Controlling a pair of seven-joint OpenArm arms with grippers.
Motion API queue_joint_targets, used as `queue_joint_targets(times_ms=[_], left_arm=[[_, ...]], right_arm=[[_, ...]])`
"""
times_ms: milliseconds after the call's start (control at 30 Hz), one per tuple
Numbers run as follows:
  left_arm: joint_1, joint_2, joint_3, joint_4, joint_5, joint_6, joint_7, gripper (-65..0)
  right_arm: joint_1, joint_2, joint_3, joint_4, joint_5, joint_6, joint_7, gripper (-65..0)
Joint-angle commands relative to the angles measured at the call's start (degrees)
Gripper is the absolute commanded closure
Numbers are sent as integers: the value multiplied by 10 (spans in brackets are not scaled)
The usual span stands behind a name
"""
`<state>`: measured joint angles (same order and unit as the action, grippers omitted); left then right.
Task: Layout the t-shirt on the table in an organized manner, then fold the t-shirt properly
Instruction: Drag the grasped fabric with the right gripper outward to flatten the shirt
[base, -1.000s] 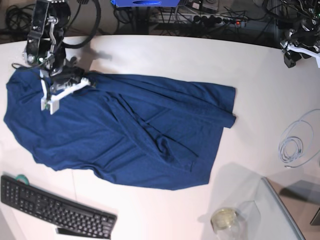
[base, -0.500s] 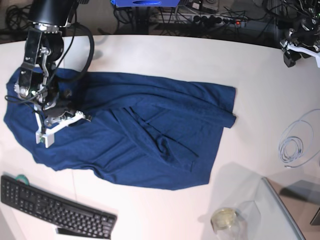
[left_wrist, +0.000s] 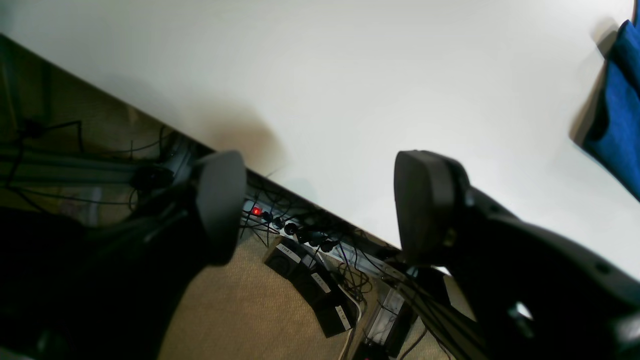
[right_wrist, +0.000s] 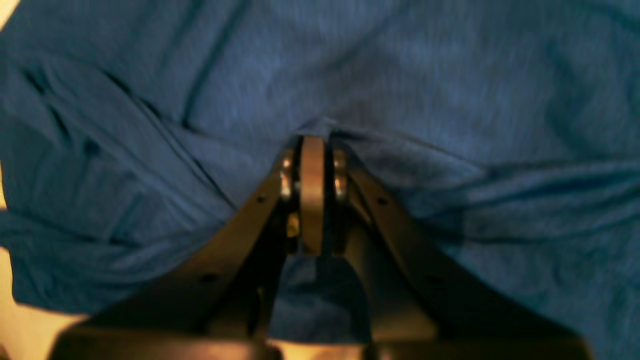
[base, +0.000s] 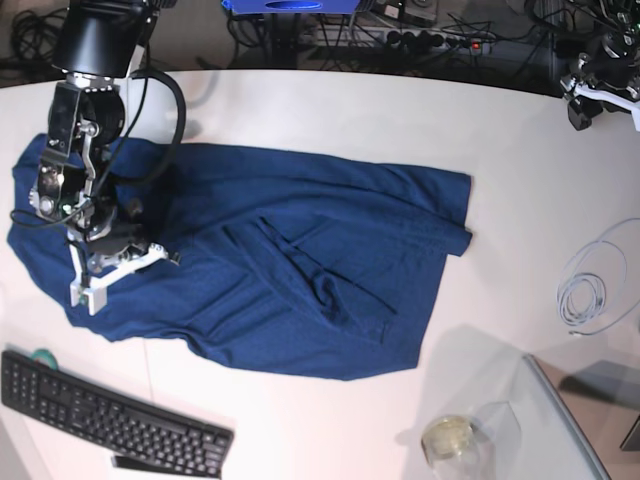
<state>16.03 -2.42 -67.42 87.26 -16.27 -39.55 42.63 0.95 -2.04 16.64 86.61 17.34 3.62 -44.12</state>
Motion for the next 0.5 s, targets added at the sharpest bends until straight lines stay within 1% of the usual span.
queue_joint_targets(times_ms=[0,233,367,467], left_arm=[[1,-10,-2,11,-7,-4,-13,-448],[6,-10,-2,11,-7,-4,-13,-448],[9,-10,-2,11,-7,-4,-13,-448],[10,-10,-2,11,-7,-4,-13,-448]], right_arm=[[12,3,1,6,3,3,16,-6],[46,3,1,-56,3,3,22,-6],[49,3,6,-60,3,3,65,-6],[52,3,23,-69,3,-1,79,-6]])
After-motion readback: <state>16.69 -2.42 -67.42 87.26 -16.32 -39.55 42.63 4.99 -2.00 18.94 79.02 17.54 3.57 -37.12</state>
